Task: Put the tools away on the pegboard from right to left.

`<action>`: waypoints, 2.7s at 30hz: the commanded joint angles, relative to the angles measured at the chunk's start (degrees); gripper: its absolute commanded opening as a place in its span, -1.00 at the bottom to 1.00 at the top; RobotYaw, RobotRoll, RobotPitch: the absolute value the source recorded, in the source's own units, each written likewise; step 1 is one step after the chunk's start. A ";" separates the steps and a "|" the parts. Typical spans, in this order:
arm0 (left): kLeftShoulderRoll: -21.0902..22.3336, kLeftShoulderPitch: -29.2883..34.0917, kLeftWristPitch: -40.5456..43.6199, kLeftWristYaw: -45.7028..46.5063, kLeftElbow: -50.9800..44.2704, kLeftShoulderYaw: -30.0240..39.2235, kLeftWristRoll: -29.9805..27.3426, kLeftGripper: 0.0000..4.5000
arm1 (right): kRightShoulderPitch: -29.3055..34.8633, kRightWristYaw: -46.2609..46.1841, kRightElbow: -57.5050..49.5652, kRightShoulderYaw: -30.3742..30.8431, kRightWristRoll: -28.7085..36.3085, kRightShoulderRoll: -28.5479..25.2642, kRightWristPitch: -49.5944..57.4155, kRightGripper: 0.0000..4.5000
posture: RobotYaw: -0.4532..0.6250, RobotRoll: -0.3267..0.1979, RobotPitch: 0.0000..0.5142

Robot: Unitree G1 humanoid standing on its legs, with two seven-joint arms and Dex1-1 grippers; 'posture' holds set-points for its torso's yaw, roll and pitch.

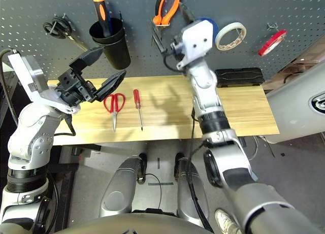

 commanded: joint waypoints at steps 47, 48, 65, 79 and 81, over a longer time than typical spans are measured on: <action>-13.29 -2.57 11.18 19.43 28.52 -18.70 29.90 1.00 | 27.53 19.59 -13.11 9.31 -2.98 -17.99 37.26 0.98 | 0.28 0.25 0.14; -13.71 -3.19 12.33 19.48 29.52 -18.91 30.10 1.00 | 27.88 19.61 -13.35 9.31 -3.07 -18.10 37.32 0.98 | 0.27 0.25 0.15; -23.68 -21.16 10.24 26.74 63.90 -13.00 29.95 1.00 | 30.62 18.73 -16.50 9.91 -4.36 -18.20 37.95 0.98 | 0.16 0.25 0.25; -25.43 -29.46 2.21 30.26 85.36 -9.54 30.61 1.00 | 33.82 18.36 -22.18 9.13 -3.52 -18.87 39.92 0.98 | 0.02 0.25 0.33; -25.64 -29.71 1.90 30.30 86.83 -9.37 30.73 0.92 | 34.07 18.31 -22.75 9.01 -3.46 -18.97 40.22 1.00 | 0.01 0.25 0.34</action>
